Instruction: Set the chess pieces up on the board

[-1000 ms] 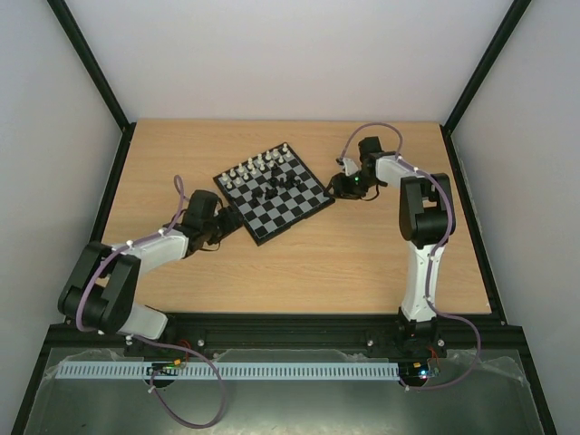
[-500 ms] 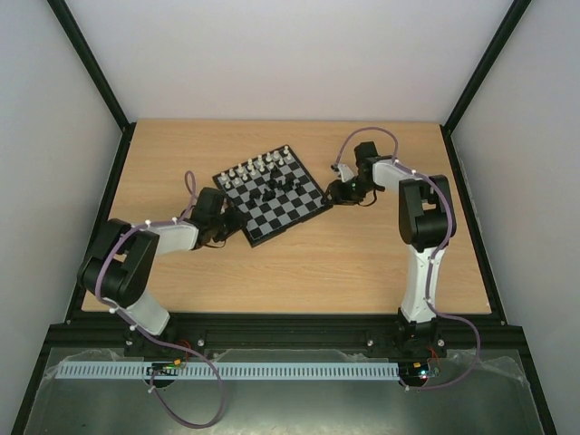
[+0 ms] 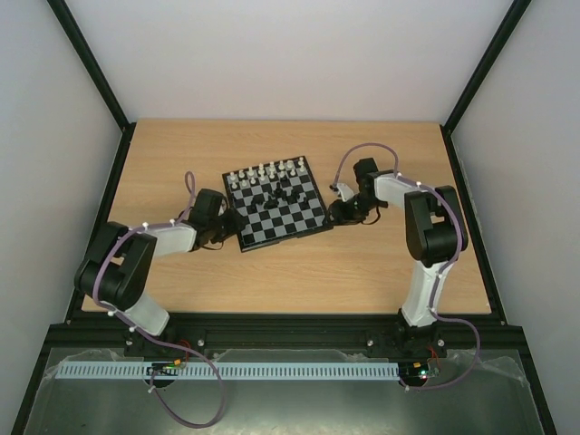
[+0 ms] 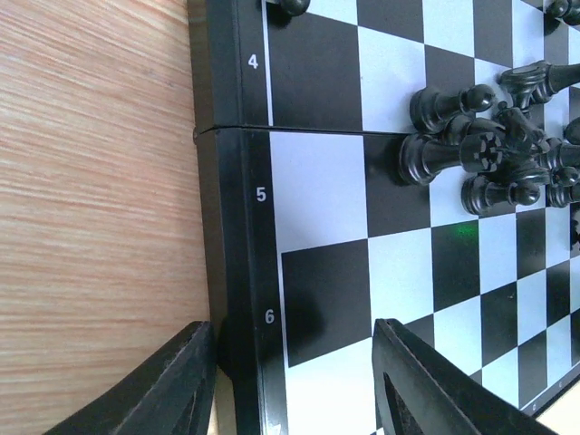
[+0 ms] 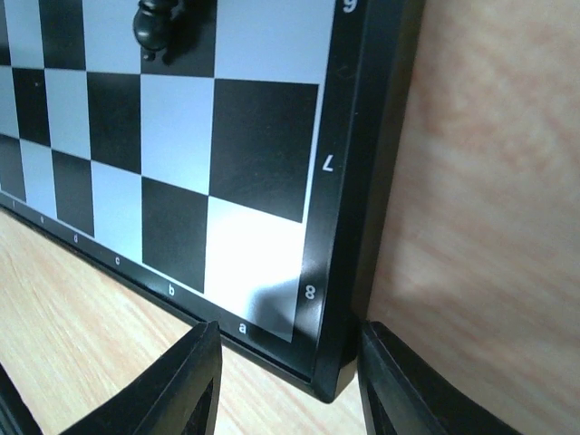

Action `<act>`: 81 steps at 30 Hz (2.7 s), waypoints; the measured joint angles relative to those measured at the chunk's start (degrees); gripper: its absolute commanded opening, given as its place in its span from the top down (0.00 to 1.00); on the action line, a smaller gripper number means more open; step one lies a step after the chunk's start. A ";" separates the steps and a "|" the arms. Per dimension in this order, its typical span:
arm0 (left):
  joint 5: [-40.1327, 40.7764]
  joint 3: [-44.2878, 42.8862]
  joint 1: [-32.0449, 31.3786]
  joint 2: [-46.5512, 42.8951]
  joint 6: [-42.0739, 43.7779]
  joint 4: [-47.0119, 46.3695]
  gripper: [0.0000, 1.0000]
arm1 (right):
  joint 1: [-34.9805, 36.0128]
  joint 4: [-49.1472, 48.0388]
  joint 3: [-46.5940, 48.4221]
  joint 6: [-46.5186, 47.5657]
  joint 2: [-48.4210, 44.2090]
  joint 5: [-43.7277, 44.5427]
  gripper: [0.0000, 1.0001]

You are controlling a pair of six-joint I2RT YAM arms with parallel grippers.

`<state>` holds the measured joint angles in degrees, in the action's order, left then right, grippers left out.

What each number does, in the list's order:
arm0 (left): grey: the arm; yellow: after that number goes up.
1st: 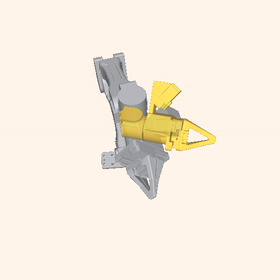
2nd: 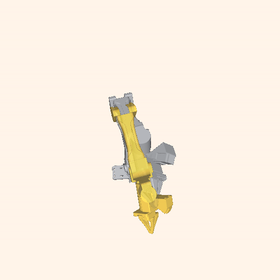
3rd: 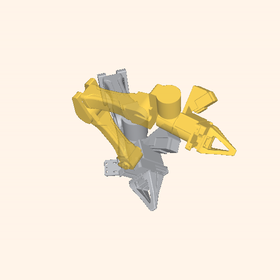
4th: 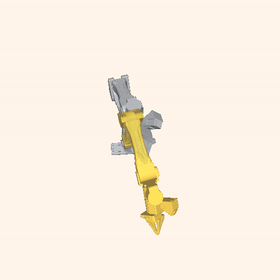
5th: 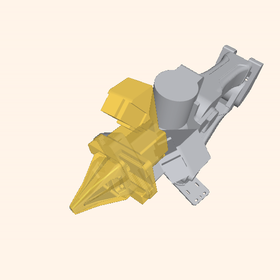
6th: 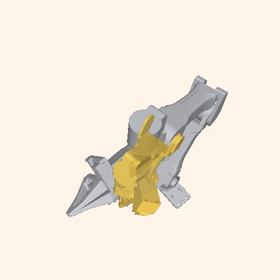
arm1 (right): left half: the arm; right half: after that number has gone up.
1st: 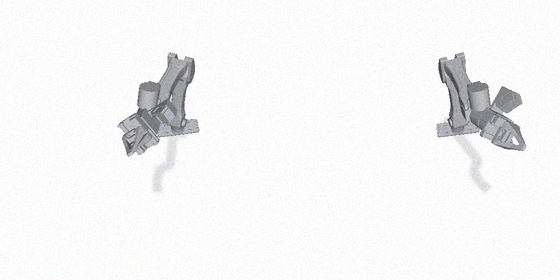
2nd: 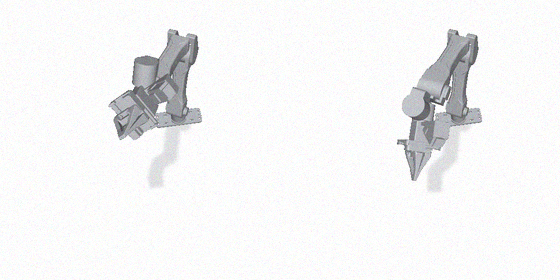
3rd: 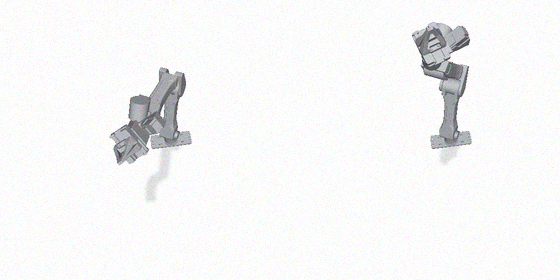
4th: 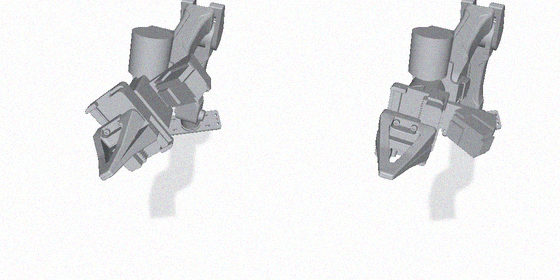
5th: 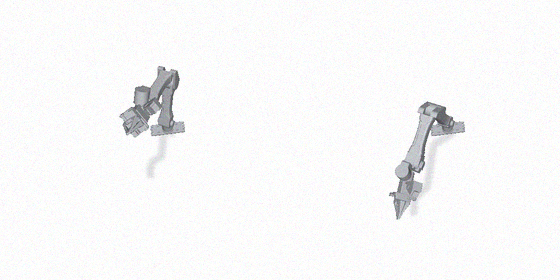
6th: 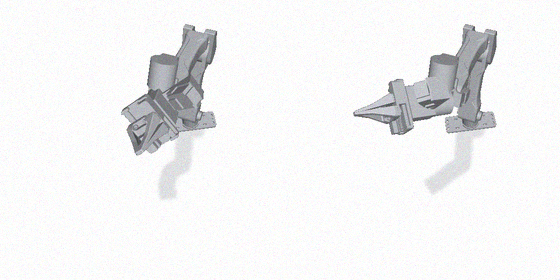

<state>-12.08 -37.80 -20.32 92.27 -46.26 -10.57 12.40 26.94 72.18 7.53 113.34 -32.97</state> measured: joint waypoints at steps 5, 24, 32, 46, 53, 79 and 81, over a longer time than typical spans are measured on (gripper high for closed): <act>-0.61 0.72 -0.15 -2.01 1.92 1.92 0.51 | 0.98 1.75 -3.34 1.31 -3.56 0.37 0.58; -0.28 2.91 -2.91 -12.52 5.88 9.81 0.46 | 1.99 6.62 -11.98 5.77 -16.26 3.82 0.61; 2.21 0.57 -1.01 -11.21 6.40 12.87 0.40 | 1.99 2.67 -5.99 2.60 -14.25 9.86 0.61; -1.64 -3.69 1.03 0.33 6.91 9.57 0.55 | 2.16 -1.51 -1.31 0.68 -2.45 9.11 0.66; -1.99 -4.61 0.33 1.81 8.46 8.96 0.61 | 2.58 -1.53 -1.97 1.70 -2.27 6.84 0.68; 7.37 -0.72 -11.85 -4.09 6.32 12.61 0.66 | 3.04 7.30 -17.55 7.96 -14.80 7.37 0.70; 7.82 -0.09 -12.74 -4.74 5.86 12.72 0.65 | 3.15 7.80 -18.01 8.35 -15.23 7.76 0.70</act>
<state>-4.25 -37.89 -33.06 87.53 -40.40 2.15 15.55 34.74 54.17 15.88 98.10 -25.21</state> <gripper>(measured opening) 0.341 0.302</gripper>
